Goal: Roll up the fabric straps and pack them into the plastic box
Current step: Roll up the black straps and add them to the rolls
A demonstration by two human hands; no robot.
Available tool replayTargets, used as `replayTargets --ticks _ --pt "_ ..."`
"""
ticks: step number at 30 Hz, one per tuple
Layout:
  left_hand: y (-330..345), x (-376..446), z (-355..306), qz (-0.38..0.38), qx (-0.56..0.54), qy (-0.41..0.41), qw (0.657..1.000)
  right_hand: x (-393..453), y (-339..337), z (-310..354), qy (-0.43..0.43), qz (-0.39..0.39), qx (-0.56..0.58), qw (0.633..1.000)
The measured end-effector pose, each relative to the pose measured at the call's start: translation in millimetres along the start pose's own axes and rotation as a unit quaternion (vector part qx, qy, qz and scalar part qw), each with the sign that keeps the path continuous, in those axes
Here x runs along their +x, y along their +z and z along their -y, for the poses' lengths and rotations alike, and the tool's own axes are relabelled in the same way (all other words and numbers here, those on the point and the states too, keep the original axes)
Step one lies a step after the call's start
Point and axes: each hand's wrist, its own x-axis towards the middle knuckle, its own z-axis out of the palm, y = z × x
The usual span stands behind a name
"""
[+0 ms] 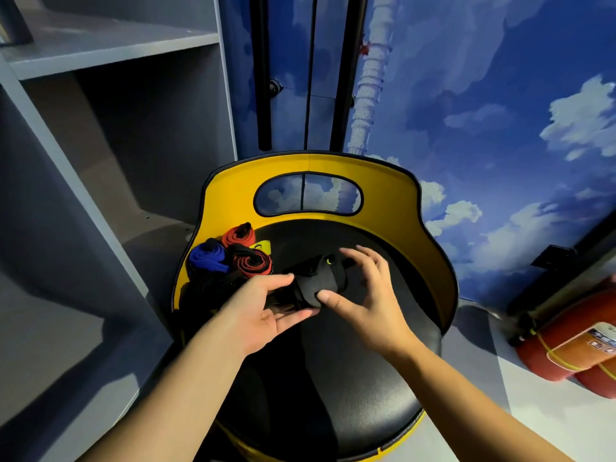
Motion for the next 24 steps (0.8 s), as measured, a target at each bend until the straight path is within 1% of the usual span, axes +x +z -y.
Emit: replayTargets --ticks 1,2,3,4,6,8,9,10,13,15,20,24 --pt "-0.3 -1.0 0.4 0.011 0.006 -0.006 1.000 -0.2 -1.4 3.0 0.024 0.037 0.085 0.995" --pt "0.0 -1.0 1.1 0.020 0.016 -0.009 1.000 -1.2 -1.2 6.8 0.052 0.068 0.177 0.980" --pt "-0.2 0.0 2.1 0.024 0.027 -0.008 0.999 -1.9 -0.6 10.5 0.077 0.082 0.238 0.965" --pt "-0.3 1.4 2.7 0.030 0.040 0.000 0.999 -1.4 0.1 13.4 0.094 0.077 0.267 0.956" --pt "1.2 1.2 1.9 0.056 0.081 0.031 0.995 1.5 0.9 14.1 0.115 0.038 0.291 0.949" --pt "2.2 3.1 3.1 0.084 0.173 0.096 0.977 4.6 -0.3 12.1 0.142 0.004 0.321 0.936" --pt "3.1 3.8 5.0 0.091 0.209 0.133 0.965 5.4 -0.9 11.4 0.148 0.000 0.328 0.933" --pt "3.4 5.1 7.4 0.092 0.221 0.160 0.958 5.3 -1.3 10.5 0.150 0.004 0.327 0.933" --pt "3.8 7.6 11.8 0.088 0.209 0.204 0.952 3.3 -2.3 10.9 0.141 0.018 0.295 0.945" --pt "2.2 9.5 13.1 0.088 0.222 0.231 0.943 3.7 -5.4 12.4 0.129 0.025 0.260 0.956" --pt "4.2 8.5 14.2 0.080 0.236 0.255 0.934 6.2 -12.8 11.4 0.112 0.073 0.246 0.960" --pt "4.7 10.1 17.3 0.059 0.240 0.276 0.929 7.2 -9.2 12.1 0.098 0.054 0.252 0.961"
